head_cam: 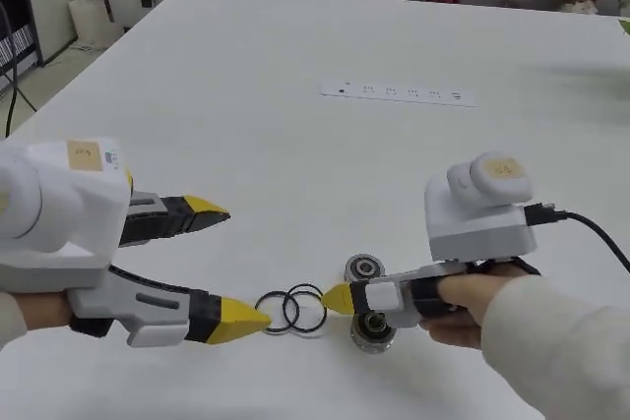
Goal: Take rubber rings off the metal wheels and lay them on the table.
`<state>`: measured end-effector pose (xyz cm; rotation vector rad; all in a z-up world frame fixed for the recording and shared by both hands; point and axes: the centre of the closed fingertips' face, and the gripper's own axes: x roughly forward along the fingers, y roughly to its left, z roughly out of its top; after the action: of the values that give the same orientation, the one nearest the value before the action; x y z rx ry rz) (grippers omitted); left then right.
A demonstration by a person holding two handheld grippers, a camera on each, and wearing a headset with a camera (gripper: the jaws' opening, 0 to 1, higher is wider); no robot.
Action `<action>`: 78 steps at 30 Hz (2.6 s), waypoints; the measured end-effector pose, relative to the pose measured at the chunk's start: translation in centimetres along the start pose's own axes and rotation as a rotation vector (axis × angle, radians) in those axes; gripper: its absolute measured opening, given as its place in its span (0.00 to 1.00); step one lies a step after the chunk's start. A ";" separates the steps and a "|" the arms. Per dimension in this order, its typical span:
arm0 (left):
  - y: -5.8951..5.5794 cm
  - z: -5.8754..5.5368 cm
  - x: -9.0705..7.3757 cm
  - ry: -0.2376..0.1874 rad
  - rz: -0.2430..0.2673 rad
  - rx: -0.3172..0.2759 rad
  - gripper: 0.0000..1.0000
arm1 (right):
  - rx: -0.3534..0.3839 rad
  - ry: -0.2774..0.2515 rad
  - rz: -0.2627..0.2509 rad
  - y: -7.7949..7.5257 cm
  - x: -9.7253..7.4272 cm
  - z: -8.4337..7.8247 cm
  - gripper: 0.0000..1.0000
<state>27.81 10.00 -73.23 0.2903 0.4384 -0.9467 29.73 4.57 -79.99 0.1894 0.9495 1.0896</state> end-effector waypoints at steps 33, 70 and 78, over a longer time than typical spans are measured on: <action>-0.3 -0.4 0.2 0.021 -0.015 0.004 0.69 | -0.078 0.018 -0.057 -0.5 0.4 -0.1 0.05; -0.5 0.1 0.0 0.000 -0.015 0.010 0.74 | -0.184 -0.142 -0.066 0.4 -3.6 4.9 0.25; -0.6 0.6 -0.2 -0.012 -0.015 0.016 0.77 | -0.217 -0.187 -0.084 0.5 -5.4 6.0 0.30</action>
<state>27.33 9.51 -72.64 0.2958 0.4230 -0.9662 33.15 2.22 -73.04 0.0709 0.6615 1.0696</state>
